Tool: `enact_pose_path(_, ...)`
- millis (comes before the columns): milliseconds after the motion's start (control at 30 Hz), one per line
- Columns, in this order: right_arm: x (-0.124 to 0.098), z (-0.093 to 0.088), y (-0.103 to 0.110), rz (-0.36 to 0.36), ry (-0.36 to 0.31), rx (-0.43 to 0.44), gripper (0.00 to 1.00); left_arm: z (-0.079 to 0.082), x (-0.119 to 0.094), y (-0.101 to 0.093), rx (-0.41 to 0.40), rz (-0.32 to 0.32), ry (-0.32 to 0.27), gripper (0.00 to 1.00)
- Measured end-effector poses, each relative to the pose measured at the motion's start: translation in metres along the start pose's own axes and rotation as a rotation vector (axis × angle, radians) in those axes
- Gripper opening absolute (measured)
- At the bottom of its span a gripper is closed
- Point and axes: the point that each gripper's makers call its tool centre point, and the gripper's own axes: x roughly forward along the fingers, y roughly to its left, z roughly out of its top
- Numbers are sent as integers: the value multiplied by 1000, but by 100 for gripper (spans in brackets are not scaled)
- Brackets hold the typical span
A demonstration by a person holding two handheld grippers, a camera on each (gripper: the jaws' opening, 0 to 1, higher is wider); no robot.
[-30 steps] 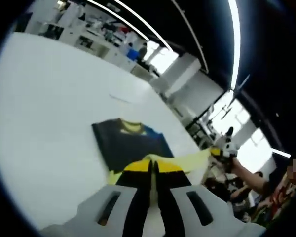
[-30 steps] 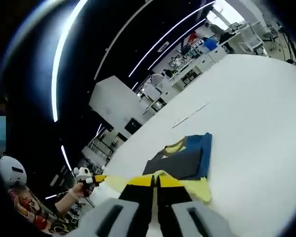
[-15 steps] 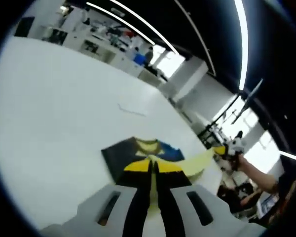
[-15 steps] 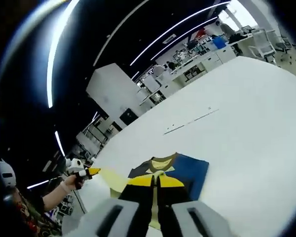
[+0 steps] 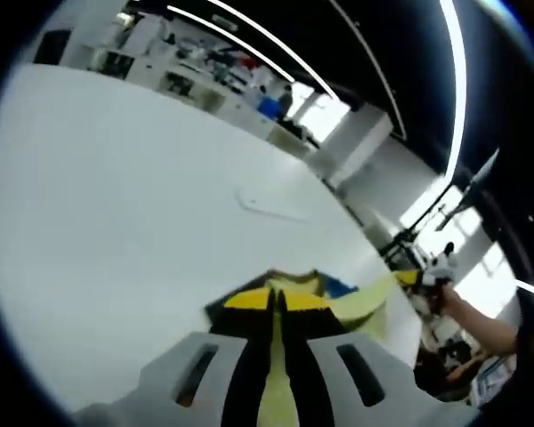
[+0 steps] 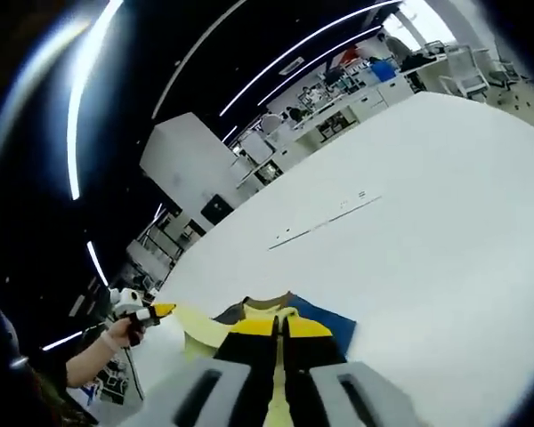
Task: Fold the garment on the visible template until the final outline fits inside the template.
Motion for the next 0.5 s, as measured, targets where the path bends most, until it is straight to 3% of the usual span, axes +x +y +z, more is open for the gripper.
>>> enact_pose_path(367, 29, -11, -36, -80, 35, 71, 0, -22, 25, 38, -91, 82, 55, 0)
enact_pose_path(500, 36, -17, -44, -101, 52, 73, 0, -27, 27, 44, -84, 96, 59, 0)
